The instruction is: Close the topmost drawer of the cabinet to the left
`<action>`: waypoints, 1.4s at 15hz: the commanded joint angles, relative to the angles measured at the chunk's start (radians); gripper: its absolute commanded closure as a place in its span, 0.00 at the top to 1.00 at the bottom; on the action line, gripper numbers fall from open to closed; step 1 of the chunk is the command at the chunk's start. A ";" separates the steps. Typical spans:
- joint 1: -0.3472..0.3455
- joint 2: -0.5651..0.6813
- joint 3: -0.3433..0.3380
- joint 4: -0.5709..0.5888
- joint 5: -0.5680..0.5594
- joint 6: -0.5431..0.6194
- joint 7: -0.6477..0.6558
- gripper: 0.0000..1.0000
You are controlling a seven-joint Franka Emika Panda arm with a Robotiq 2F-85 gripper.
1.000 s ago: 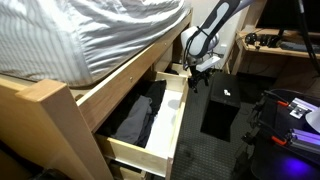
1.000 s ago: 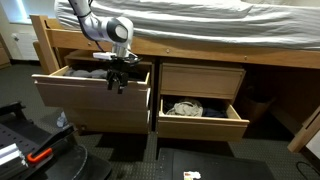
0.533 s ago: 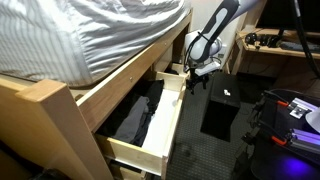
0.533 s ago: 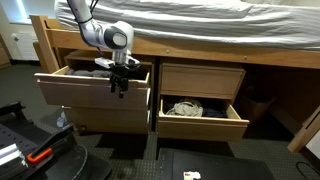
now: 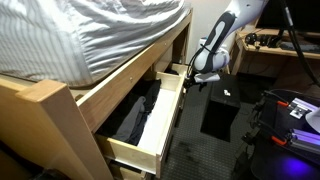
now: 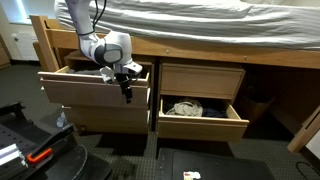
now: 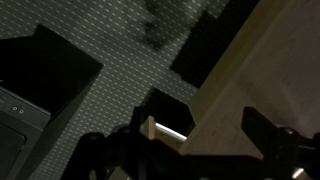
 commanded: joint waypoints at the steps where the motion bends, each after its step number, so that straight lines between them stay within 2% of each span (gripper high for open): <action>1: 0.002 0.003 -0.002 0.003 -0.002 -0.003 0.002 1.00; 4: 0.007 0.003 -0.002 0.005 -0.002 -0.003 0.002 1.00; 5: -0.052 0.005 0.055 -0.009 0.038 0.093 -0.009 1.00; 6: -0.083 0.010 0.084 -0.001 0.071 0.127 0.006 1.00; 9: -0.124 0.056 0.118 0.062 0.132 0.165 0.057 1.00; 11: -0.131 0.073 0.118 0.102 0.142 0.128 0.080 1.00; 12: -0.103 0.036 0.091 0.047 0.121 0.135 0.064 1.00; 17: -0.099 0.043 0.091 0.058 0.121 0.134 0.067 1.00; 19: -0.026 0.072 0.058 0.085 0.088 0.111 0.062 1.00; 20: 0.043 0.096 0.028 0.112 0.057 0.114 0.059 1.00; 21: 0.142 0.118 -0.020 0.146 0.046 0.110 0.101 1.00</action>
